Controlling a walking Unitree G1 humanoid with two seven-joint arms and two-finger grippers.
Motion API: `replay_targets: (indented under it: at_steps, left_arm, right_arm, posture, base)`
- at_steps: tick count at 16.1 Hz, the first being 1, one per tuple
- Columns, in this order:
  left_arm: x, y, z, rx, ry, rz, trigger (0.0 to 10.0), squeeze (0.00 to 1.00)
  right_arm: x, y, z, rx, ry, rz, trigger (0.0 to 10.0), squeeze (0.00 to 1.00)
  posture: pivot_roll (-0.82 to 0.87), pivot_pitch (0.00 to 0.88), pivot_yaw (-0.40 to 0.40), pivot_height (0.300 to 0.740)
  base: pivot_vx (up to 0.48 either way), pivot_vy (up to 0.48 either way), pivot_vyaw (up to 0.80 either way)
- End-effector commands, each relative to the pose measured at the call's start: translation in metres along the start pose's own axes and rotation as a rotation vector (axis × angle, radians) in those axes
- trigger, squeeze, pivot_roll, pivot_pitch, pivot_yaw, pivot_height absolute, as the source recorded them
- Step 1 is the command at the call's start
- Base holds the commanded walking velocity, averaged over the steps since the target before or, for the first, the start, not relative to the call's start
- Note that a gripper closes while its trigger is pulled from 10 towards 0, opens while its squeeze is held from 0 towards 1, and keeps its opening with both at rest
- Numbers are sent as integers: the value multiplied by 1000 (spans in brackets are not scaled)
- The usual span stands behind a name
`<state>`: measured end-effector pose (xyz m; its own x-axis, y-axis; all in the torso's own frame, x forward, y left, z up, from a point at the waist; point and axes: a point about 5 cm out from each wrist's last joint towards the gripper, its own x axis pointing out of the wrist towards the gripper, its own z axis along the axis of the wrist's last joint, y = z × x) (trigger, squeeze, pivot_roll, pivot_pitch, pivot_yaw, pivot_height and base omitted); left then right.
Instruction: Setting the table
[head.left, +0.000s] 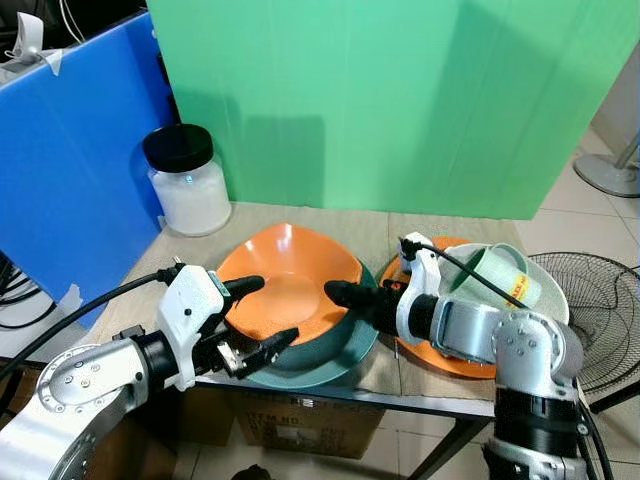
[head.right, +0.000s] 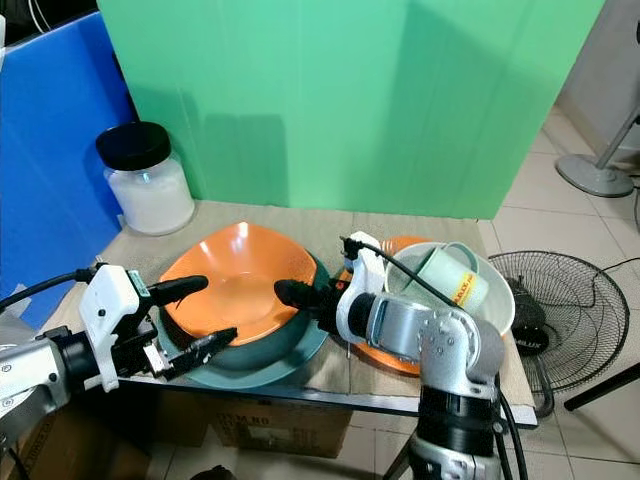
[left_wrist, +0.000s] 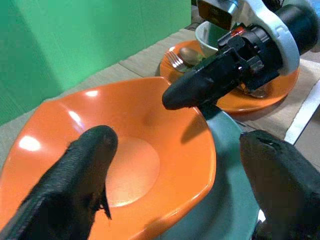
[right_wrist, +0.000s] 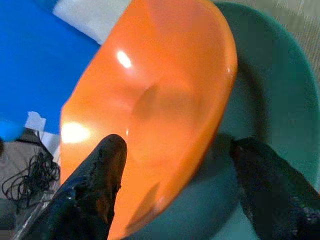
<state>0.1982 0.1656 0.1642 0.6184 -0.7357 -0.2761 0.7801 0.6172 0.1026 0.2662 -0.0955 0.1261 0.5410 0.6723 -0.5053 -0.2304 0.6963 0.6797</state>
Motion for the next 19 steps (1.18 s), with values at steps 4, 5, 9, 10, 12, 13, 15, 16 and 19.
replay_targets:
  at_steps: [4, 5, 9, 10, 12, 13, 15, 16, 19]
  left_arm:
    - [0, 1, -2, 19, 11, -1, 10000, 843]
    - [0, 2, -2, 20, 12, 0, 10000, 835]
    - [-1, 6, -11, 24, 24, 8, 10000, 835]
    - [-2, 6, -12, 23, 26, 7, 10000, 835]
    - [-3, 5, -14, 23, 26, -2, 10000, 773]
    - [-4, 4, -12, 25, 24, -3, 10000, 765]
    - [-4, 5, -7, 32, 17, -6, 10000, 765]
    - [-4, 5, -7, 33, 15, -6, 10000, 765]
    - [-5, 5, -5, 43, 7, -5, 10000, 769]
  right_arm:
    - [7, -3, -4, 34, 37, -58, 0, 0]
    - [8, -4, -5, 40, 42, -65, 0, 0]
    - [12, -8, -6, 79, 52, -105, 0, 0]
    - [13, -8, -6, 80, 52, -105, 0, 0]
    - [14, -8, -5, 102, 36, -100, 0, 0]
    - [15, -9, -5, 110, 36, -105, 0, 0]
    - [16, -11, -5, 137, 34, -116, 0, 0]
    - [16, -11, -5, 145, 30, -109, 0, 0]
    - [16, -9, -2, 156, 3, -100, 0, 0]
  posture:
    - [150, 0, -6, 740]
    - [150, 0, -6, 740]
    - [152, 0, -7, 740]
    - [152, 0, -7, 740]
    - [152, 0, -7, 740]
    - [152, 0, -7, 740]
    - [152, 0, -7, 740]
    - [152, 0, -7, 740]
    - [152, 0, -5, 740]
  base:
    - [0, 0, 0]
    - [0, 0, 0]
    - [0, 0, 0]
    - [0, 0, 0]
    - [0, 0, 0]
    - [0, 0, 0]
    - [0, 0, 0]
    - [0, 0, 0]
    - [0, 0, 0]
